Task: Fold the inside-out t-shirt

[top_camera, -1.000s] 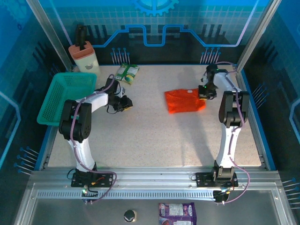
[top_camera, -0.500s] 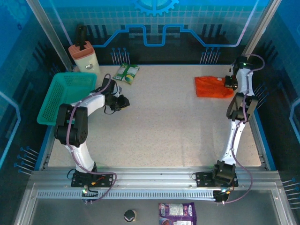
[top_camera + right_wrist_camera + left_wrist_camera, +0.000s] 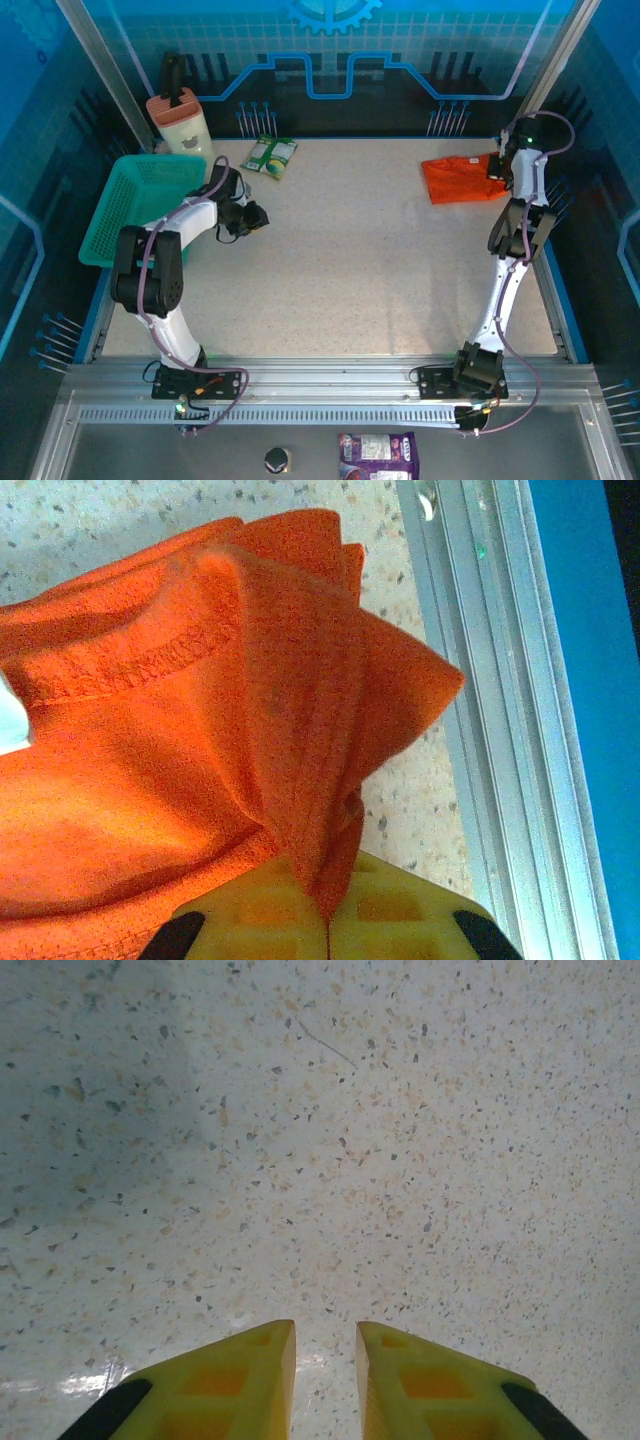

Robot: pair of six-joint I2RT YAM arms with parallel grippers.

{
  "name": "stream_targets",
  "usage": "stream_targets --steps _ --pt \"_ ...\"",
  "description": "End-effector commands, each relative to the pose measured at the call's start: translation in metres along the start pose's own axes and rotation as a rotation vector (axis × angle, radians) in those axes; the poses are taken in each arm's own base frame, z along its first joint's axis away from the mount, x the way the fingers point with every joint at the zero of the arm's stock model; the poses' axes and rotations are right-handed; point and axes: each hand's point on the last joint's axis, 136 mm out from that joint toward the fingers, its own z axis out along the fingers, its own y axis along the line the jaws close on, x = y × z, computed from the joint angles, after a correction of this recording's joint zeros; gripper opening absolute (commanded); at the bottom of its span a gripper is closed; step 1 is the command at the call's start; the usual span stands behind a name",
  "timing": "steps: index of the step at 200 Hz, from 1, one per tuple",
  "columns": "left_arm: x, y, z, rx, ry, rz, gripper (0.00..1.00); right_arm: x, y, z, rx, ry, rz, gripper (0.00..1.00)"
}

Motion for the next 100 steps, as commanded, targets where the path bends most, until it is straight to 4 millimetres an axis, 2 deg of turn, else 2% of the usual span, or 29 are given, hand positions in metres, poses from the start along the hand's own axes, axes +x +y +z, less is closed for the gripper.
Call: stream_targets --steps 1,23,46,54,67,70,100 --pt "-0.002 0.004 -0.016 -0.022 -0.024 0.024 0.24 -0.02 0.0 -0.01 0.022 -0.078 -0.026 0.09" --pt "-0.004 0.006 -0.02 -0.033 -0.035 0.029 0.24 -0.023 -0.009 -0.022 0.095 -0.085 -0.001 0.22" --pt "-0.012 0.008 -0.029 -0.038 -0.077 0.023 0.25 -0.025 -0.01 -0.044 0.16 -0.11 0.031 0.42" --pt "-0.015 0.009 -0.033 -0.041 -0.101 0.02 0.25 -0.028 -0.009 -0.054 0.184 -0.144 0.027 0.44" --pt "-0.02 0.01 -0.038 -0.046 -0.137 0.017 0.26 -0.023 -0.003 -0.063 0.217 -0.171 0.017 0.48" --pt "-0.021 0.011 -0.039 -0.049 -0.143 0.017 0.27 -0.026 -0.003 -0.073 0.227 -0.192 0.017 0.49" --pt "-0.032 0.015 -0.05 -0.059 -0.215 0.019 0.38 -0.013 0.01 -0.103 0.26 -0.251 0.042 0.56"
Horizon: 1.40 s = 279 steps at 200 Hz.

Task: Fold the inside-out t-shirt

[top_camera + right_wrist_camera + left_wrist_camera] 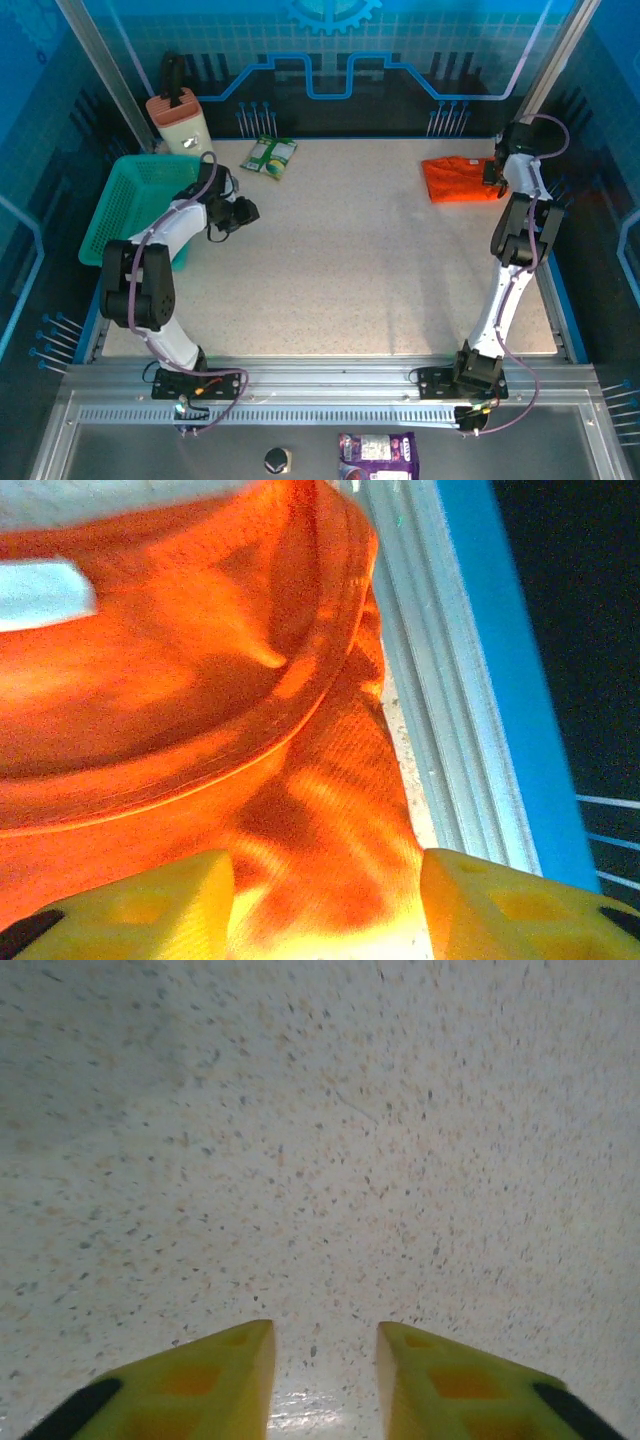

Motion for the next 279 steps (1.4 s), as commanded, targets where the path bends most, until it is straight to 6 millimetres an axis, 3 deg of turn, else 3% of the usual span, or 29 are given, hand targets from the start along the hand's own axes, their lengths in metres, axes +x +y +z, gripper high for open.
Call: stream_targets --steps 1,25,44,55,74,128,142,164,167,200,232,279 --pt "-0.015 0.005 -0.014 -0.013 -0.091 0.008 0.38 -0.037 -0.003 -0.053 0.07 -0.193 0.057 0.56" --pt "-0.019 0.009 -0.018 -0.023 -0.137 0.017 0.49 -0.017 0.025 -0.075 0.025 -0.206 0.058 0.6" --pt "-0.02 0.017 -0.018 -0.054 -0.162 0.023 0.61 0.001 0.057 -0.091 -0.041 -0.212 0.05 1.0" --pt "-0.019 0.022 -0.018 -0.075 -0.177 0.034 0.68 0.013 0.073 -0.101 -0.071 -0.214 0.044 1.0" --pt "-0.021 0.032 -0.022 -0.119 -0.219 0.056 0.99 0.03 0.097 -0.116 -0.098 -0.226 0.017 1.0" --pt "-0.028 0.077 -0.035 -0.345 -0.384 0.125 0.99 0.076 0.162 -0.147 -0.248 -0.376 -0.126 1.0" --pt "-0.028 0.081 -0.036 -0.347 -0.434 0.171 0.99 0.083 0.174 -0.153 -0.268 -0.458 -0.177 0.99" --pt "-0.027 0.074 -0.029 -0.288 -0.494 0.264 0.99 0.08 0.178 -0.165 -0.269 -0.515 -0.184 1.0" --pt "-0.028 0.072 -0.028 -0.276 -0.504 0.279 0.99 0.088 0.178 -0.161 -0.271 -0.502 -0.188 1.0" --pt "-0.03 0.059 -0.011 -0.192 -0.54 0.404 0.99 0.092 0.18 -0.166 -0.301 -0.523 -0.186 1.0" --pt "-0.034 0.058 -0.011 -0.147 -0.588 0.421 0.99 0.103 0.167 -0.179 -0.306 -0.565 -0.151 1.0" --pt "-0.012 0.051 -0.026 -0.033 -0.729 0.485 0.99 0.143 0.157 -0.163 -0.32 -0.569 -0.06 1.0"
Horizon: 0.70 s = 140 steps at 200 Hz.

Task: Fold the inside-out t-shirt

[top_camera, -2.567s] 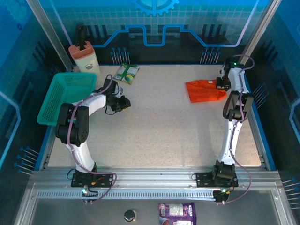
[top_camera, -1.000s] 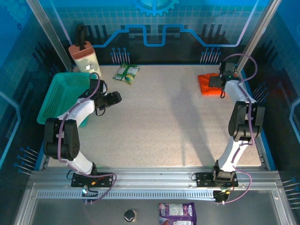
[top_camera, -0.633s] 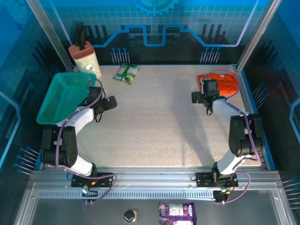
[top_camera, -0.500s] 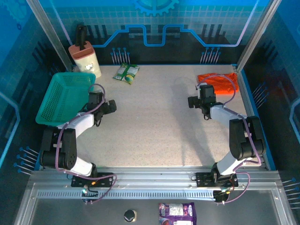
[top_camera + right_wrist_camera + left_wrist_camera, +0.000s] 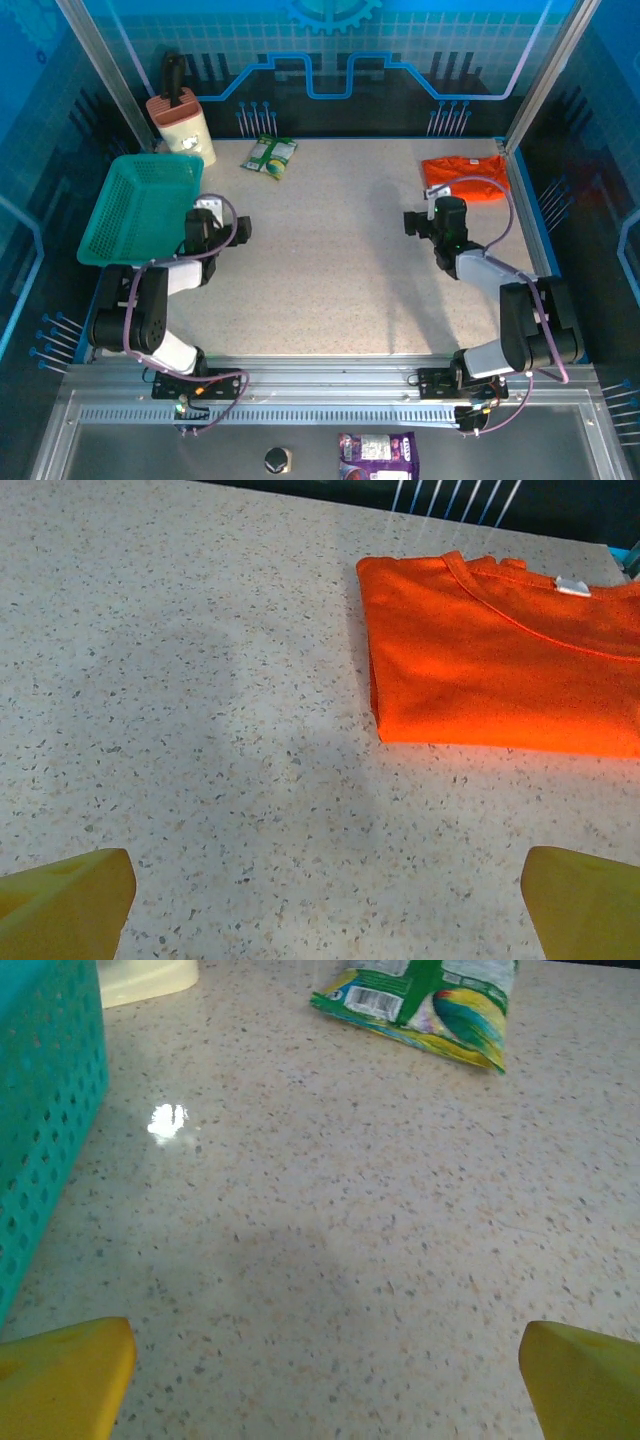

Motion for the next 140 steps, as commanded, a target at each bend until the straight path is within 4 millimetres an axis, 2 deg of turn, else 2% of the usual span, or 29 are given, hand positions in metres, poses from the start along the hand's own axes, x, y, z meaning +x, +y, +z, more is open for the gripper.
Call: stream_targets --steps 1,14,23,51,72,102,140 --pt "-0.016 -0.008 -0.015 0.066 -0.169 0.036 0.99 0.012 -0.003 -0.005 0.0 -0.066 0.072 0.99" --pt "-0.012 -0.005 -0.018 0.059 -0.223 0.036 0.99 0.014 -0.003 -0.007 0.004 -0.075 0.075 1.0" --pt "-0.007 -0.005 -0.019 0.056 -0.198 0.029 0.99 0.013 -0.004 -0.009 0.01 -0.082 0.077 1.0" --pt "-0.01 -0.007 -0.011 0.066 -0.167 0.041 0.99 0.009 0.0 -0.02 -0.024 -0.168 0.034 1.0" --pt "-0.01 -0.008 -0.011 0.067 -0.164 0.042 0.99 0.003 -0.01 -0.029 0.001 -0.264 0.029 1.0" --pt "-0.01 -0.008 -0.011 0.066 -0.165 0.043 0.99 0.011 -0.018 -0.016 -0.011 -0.279 0.074 1.0" --pt "-0.009 -0.008 -0.011 0.066 -0.163 0.045 0.99 0.021 -0.001 0.002 -0.092 -0.224 0.024 1.0"
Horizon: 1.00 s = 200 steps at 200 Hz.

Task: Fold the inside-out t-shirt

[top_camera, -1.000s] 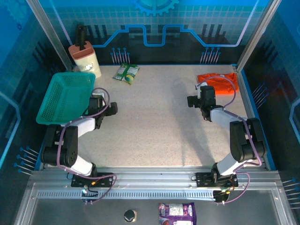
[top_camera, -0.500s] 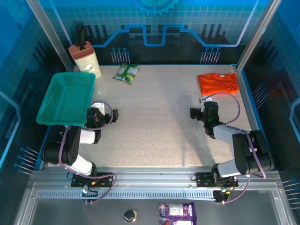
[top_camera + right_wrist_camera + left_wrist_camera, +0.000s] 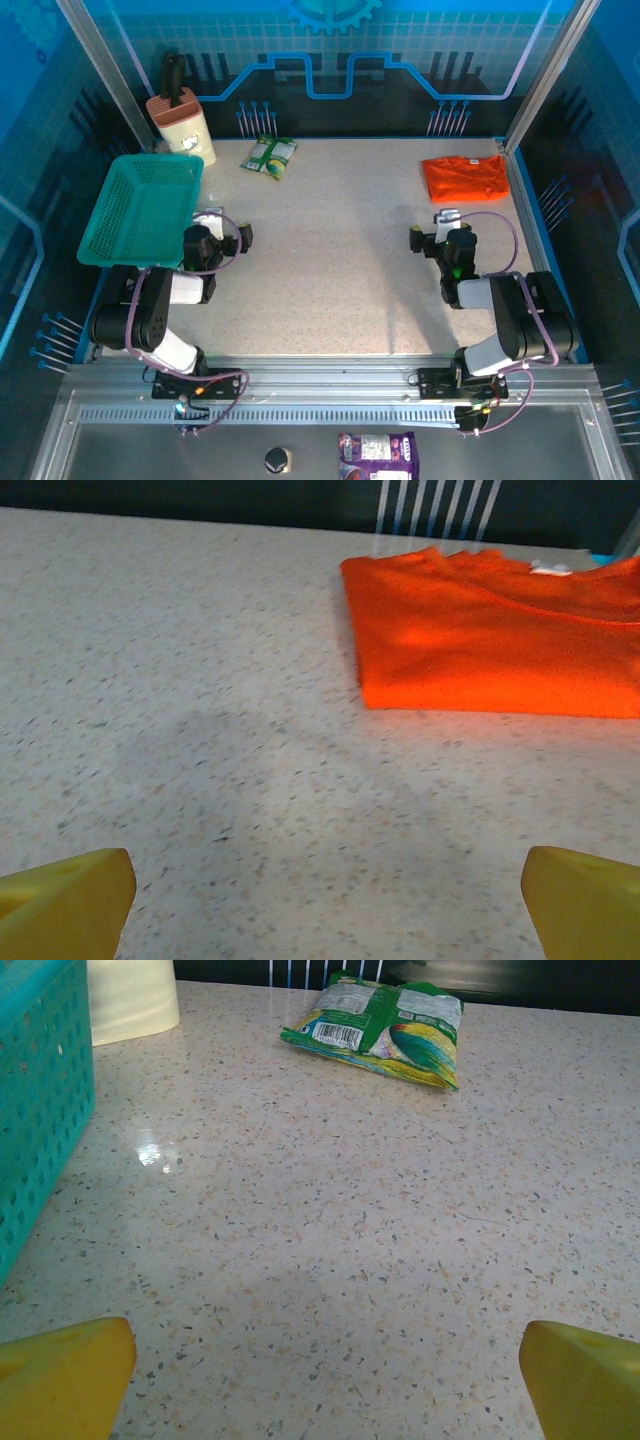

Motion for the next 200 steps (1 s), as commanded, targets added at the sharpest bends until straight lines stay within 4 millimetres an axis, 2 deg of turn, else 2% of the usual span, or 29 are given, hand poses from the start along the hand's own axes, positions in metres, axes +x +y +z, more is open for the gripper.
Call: stream_targets --steps 1,200 --pt "-0.0125 -0.0031 0.0017 0.023 -0.041 0.024 0.99 -0.0179 0.0082 0.0082 -0.056 -0.053 -0.021 0.99" --pt "-0.0126 -0.0031 0.0022 0.025 -0.038 0.021 0.99 -0.0188 0.0091 0.0102 -0.059 -0.05 -0.025 1.0"
